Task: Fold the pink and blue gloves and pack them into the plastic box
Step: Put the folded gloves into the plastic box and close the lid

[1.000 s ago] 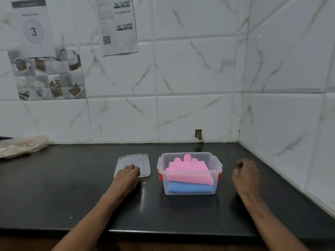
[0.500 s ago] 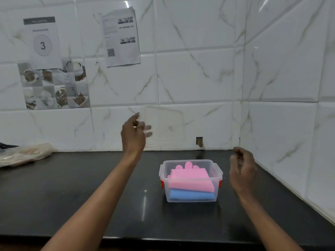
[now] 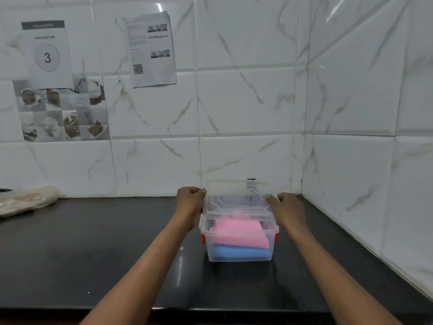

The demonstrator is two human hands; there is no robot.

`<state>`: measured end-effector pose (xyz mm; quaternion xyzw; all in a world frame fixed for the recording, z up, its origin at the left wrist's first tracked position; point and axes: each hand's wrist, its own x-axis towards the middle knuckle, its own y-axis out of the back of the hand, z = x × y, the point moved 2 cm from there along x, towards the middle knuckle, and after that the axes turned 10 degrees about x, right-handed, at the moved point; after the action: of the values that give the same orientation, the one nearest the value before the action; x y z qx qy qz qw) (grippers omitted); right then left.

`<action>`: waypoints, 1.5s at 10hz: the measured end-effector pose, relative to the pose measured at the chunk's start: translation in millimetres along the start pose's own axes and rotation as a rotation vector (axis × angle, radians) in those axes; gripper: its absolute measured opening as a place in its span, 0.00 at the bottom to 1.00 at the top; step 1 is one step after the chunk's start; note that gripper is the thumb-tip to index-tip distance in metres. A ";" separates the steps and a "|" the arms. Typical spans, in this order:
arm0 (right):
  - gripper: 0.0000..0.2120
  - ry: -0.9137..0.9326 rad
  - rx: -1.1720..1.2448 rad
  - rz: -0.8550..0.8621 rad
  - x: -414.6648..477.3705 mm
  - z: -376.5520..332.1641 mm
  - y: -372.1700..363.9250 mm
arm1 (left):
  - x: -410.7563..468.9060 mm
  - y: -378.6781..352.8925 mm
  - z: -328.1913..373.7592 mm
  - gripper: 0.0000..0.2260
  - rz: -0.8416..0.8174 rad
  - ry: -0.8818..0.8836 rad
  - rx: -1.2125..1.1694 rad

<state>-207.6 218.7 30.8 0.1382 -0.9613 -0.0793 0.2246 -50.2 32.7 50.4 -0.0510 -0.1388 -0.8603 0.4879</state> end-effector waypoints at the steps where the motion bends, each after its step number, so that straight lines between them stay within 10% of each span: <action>1: 0.15 0.021 -0.297 0.048 -8.0 1.2 -3.9 | -3.1 -7.5 -4.2 0.15 0.071 -0.107 0.448; 5: 0.12 -0.151 -0.568 -0.097 -6.6 11.2 -20.7 | -1.9 -32.2 -24.9 0.11 0.009 -0.001 1.066; 7: 0.28 -0.097 -0.653 -0.308 3.9 14.0 -25.2 | 7.9 -33.3 -31.7 0.20 -0.111 -0.034 0.929; 10: 0.23 -0.083 -0.752 -0.393 13.5 17.6 -27.5 | 19.1 -37.6 -42.6 0.20 -0.114 -0.010 0.763; 12: 0.26 -0.195 -0.472 -0.258 5.0 32.4 -30.7 | 16.2 -46.0 -33.1 0.22 -0.202 -0.095 1.296; 15: 0.14 -0.553 0.211 -0.109 -9.2 41.2 -31.4 | 22.3 -48.6 -32.6 0.23 -0.529 -0.281 1.166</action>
<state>-211.2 195.4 -16.2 0.1855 -0.9801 -0.0255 -0.0660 -101.7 28.6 15.0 0.1458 -0.6529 -0.7200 0.1845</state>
